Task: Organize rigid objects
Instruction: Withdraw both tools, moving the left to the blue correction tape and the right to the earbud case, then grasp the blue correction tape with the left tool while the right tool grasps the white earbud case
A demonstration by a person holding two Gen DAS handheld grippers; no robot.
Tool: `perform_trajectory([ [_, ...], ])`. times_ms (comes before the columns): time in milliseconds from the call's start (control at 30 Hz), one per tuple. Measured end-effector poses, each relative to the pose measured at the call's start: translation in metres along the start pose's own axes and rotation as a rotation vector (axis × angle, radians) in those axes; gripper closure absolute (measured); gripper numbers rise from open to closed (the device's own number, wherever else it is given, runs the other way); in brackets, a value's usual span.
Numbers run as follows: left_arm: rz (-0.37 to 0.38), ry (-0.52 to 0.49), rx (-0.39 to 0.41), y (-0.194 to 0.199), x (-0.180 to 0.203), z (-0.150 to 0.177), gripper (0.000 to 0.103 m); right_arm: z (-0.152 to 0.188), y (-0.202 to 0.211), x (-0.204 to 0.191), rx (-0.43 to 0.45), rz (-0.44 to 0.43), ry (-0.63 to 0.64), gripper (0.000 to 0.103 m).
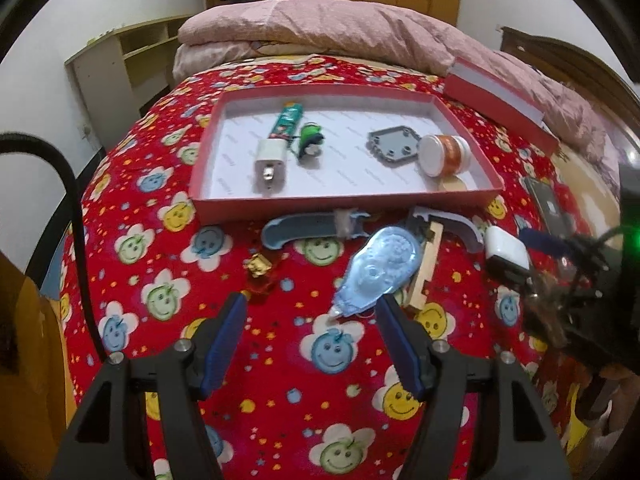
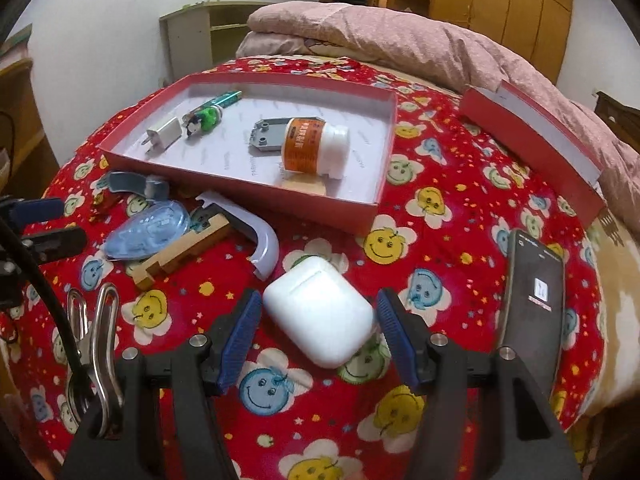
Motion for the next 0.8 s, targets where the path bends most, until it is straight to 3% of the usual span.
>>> perform_trajectory([
  [333, 0.015, -0.058, -0.009, -0.019, 0.013, -0.002, 0.033, 0.006, 0.012, -0.022, 0.047, -0.063, -0.045, 0.042],
  [800, 0.02, -0.141, -0.033, -0.056, 0.034, -0.009, 0.033, 0.026, 0.029, -0.025, 0.004, -0.086, -0.152, 0.042],
])
Point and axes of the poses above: each gripper's, at about its wrist camera, not at the fingertips, and y roughly against the way its jaws point, x to its right, z to its underside, the point moved 8 cm from there along -y, roughly the way its jaws point, and after that the axes turned 11 degrees about z, right-handed, at the moved point
